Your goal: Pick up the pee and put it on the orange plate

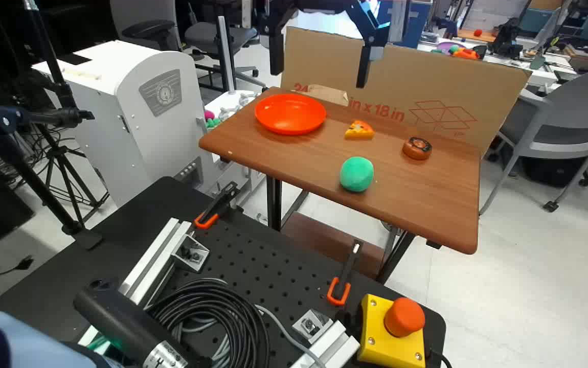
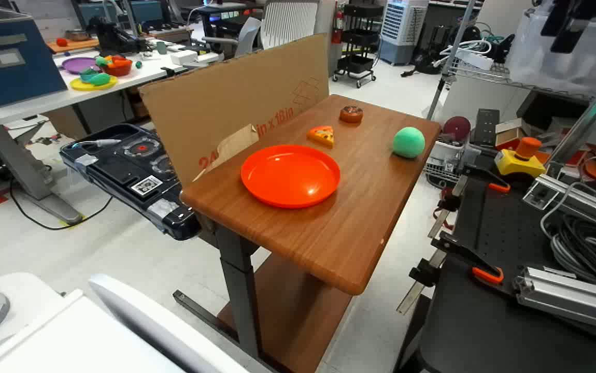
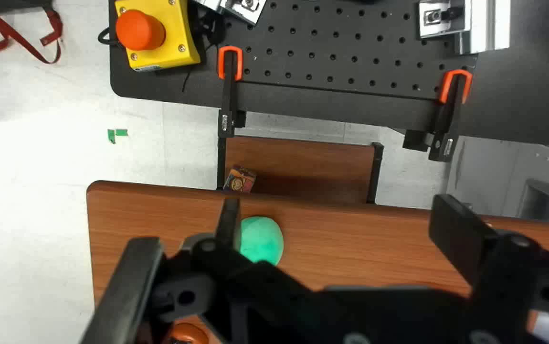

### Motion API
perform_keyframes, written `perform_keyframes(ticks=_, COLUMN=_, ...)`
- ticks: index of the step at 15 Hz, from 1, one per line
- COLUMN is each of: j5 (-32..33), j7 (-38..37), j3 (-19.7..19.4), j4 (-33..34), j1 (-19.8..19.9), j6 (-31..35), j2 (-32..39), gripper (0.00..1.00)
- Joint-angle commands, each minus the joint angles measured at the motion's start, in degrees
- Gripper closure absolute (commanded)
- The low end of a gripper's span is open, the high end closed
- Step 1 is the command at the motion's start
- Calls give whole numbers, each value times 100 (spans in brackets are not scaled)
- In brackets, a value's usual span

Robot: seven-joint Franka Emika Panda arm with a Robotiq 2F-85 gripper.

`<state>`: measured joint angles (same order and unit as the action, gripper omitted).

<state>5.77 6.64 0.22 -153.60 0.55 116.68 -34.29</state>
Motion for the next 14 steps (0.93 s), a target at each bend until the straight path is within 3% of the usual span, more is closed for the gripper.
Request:
perform_keyframes(ticks=1, j5=24, j7=-23, j3=-41, j4=8, j1=-46, j6=-14, j2=0, gripper=0)
perform_keyframes(ticks=9, j5=107, j7=-234, j3=53, j4=47, j1=4, j6=138, j2=142, gripper=0)
perform_keyframes(ticks=14, j5=47, j7=-898, j3=4, j4=585, j1=193, j6=690, j2=1028, gripper=0)
